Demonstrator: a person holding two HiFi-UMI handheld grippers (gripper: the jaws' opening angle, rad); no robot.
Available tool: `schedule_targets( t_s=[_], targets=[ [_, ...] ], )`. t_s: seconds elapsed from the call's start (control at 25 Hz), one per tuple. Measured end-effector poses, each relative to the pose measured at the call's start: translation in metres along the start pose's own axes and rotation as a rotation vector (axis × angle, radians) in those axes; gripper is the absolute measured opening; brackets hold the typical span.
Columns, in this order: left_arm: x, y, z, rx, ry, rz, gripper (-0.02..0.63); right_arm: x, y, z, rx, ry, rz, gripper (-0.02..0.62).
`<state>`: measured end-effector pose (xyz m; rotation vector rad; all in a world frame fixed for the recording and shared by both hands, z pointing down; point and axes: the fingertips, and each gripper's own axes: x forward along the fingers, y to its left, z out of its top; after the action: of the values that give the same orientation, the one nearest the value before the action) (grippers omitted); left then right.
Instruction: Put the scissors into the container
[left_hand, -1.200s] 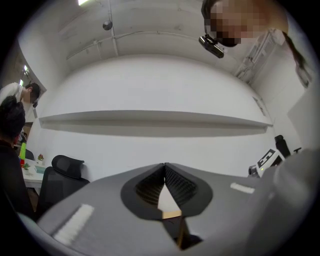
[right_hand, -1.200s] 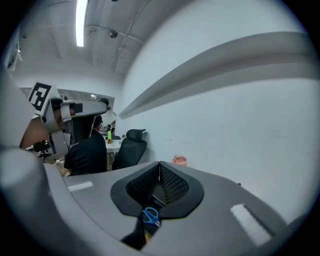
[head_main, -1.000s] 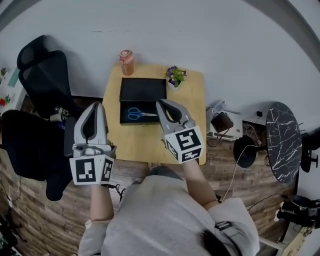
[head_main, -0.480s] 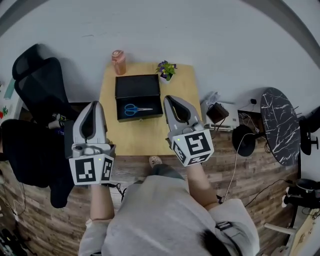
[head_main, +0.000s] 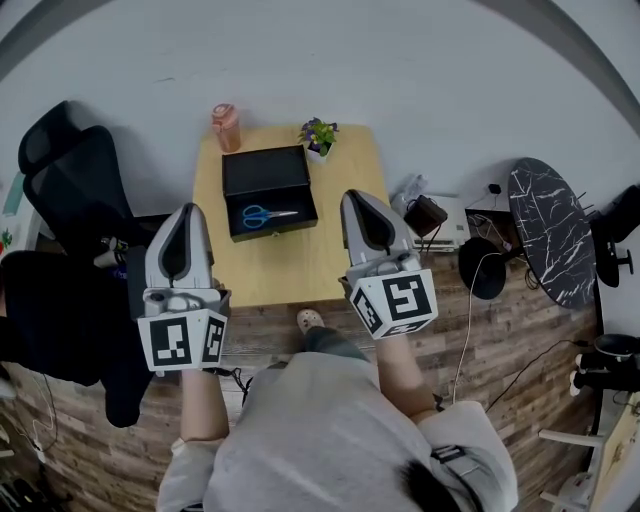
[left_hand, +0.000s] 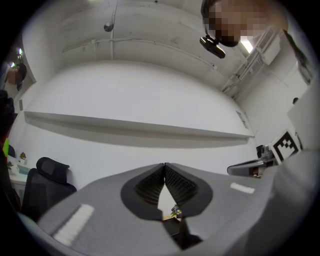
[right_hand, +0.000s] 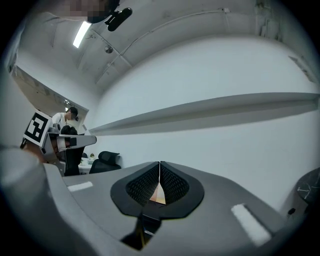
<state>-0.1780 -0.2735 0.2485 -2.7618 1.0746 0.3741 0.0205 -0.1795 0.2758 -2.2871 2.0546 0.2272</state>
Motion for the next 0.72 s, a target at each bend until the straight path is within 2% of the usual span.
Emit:
schedule_targets(
  t_s=[0.24,0.72],
  targets=[
    [-0.009,-0.002,0.004,-0.008,-0.006,-0.009,0.058,-0.015,0.002,0.009,-0.003,-0.019,-0.034,0.005],
    [-0.031,-0.009,0.008,-0.017,-0.004,-0.020,0.058,-0.040,0.011,0.017,0.005,-0.032,-0.049,0.005]
  ],
)
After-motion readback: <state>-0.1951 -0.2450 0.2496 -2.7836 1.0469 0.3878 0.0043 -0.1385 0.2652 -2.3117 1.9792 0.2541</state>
